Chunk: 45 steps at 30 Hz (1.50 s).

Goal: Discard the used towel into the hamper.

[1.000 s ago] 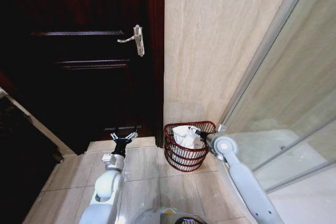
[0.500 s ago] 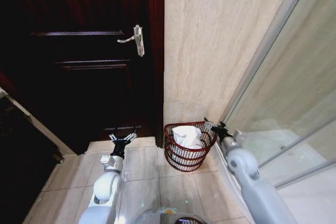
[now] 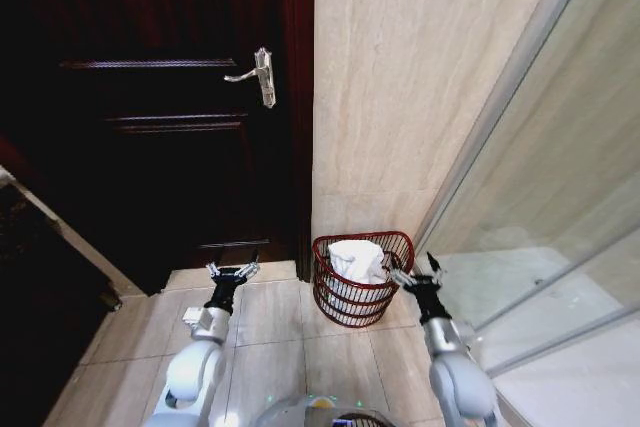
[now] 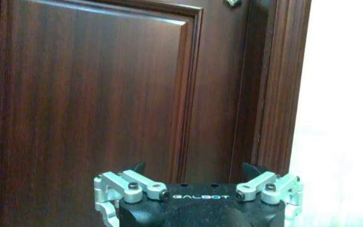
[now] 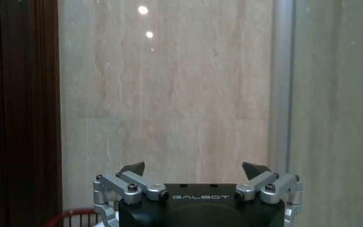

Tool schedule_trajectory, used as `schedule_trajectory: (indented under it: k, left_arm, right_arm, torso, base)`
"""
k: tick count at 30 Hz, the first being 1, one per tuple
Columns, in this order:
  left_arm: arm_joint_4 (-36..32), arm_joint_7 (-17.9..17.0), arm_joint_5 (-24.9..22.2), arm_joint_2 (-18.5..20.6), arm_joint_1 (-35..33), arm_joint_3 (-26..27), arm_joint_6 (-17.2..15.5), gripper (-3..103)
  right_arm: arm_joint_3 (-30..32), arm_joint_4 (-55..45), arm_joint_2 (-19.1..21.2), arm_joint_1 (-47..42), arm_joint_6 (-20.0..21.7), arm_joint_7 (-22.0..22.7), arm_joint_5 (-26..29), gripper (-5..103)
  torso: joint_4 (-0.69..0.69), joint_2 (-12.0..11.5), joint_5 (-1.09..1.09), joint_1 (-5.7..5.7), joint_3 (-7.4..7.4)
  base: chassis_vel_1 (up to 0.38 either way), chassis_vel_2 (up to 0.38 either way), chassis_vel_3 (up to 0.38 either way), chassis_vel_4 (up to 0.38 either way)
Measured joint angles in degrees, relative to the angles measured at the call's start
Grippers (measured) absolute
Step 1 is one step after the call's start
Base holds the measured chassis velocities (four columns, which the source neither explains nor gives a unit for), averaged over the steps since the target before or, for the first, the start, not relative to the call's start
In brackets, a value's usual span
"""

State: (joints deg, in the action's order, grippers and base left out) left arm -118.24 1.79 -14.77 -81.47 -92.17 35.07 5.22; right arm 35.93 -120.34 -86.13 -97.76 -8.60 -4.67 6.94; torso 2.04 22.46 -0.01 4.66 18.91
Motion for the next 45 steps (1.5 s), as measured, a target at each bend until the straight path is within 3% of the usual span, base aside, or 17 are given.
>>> schedule_trajectory:
  k: [5, 45]
  left_arm:
    - [0.0, -0.1, 0.2, -0.4, -0.2, 0.2, 0.1, 100]
    - [1.2, 0.0, 1.9, -1.5, -1.8, 0.0, 3.4, 100]
  right_arm:
    - [-0.3, -0.7, 0.3, -4.2, -1.3, 0.8, 0.5, 100]
    - [-1.6, 1.5, 0.9, -7.4, -4.1, 2.9, -1.4, 100]
  torso:
    - [0.01, 0.0, 0.01, 0.00, 0.00]
    - [0.01, 0.0, 0.01, 0.01, 0.01]
  base:
    - [0.000, 0.000, 0.000, 0.000]
    - [0.053, -0.095, -0.053, 0.091]
